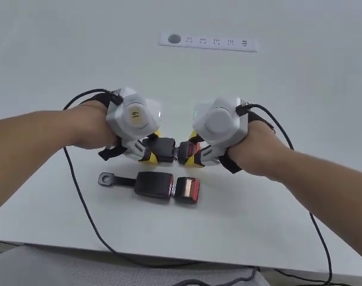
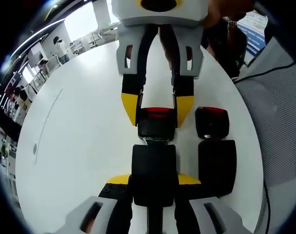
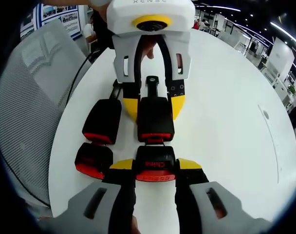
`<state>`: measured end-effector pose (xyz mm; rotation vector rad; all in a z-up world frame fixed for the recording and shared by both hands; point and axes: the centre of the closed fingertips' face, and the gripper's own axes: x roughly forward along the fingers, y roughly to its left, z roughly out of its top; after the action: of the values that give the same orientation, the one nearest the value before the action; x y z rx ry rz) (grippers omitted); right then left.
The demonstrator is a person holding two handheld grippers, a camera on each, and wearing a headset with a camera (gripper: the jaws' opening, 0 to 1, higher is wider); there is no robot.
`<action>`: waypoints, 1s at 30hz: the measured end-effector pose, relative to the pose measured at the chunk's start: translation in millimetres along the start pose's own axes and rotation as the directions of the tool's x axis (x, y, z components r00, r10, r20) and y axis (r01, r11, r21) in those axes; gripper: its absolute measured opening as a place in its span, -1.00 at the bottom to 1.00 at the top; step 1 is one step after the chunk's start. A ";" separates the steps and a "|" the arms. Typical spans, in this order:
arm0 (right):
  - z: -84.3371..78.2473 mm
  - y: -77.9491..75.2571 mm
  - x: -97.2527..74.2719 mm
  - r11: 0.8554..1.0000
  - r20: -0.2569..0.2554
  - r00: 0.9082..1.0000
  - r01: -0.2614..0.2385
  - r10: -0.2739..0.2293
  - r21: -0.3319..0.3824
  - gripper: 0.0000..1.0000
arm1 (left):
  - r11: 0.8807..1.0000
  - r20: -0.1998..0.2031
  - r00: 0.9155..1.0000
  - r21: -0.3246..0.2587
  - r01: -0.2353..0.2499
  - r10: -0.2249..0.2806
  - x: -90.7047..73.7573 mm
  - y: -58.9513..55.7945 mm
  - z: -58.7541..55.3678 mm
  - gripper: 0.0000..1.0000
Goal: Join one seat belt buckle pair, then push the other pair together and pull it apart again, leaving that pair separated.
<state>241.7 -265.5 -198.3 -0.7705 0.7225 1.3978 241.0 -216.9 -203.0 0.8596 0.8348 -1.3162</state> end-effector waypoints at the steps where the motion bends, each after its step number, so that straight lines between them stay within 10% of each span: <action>1: 0.4 1.8 -0.7 1.000 0.000 1.000 0.000 0.000 0.000 -0.44 | 1.000 0.002 1.000 -0.002 -0.002 0.002 -0.4 -0.1 0.2 -0.36; 30: -10.9 2.3 -5.1 1.000 -0.032 0.999 0.011 -0.011 -0.007 -0.41 | 1.000 -0.002 1.000 -0.004 0.005 -0.005 0.6 0.4 -1.8 -0.35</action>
<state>239.3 -277.3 -200.4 -0.8023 0.7376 1.3813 241.4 -215.6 -204.3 0.8558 0.8415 -1.3176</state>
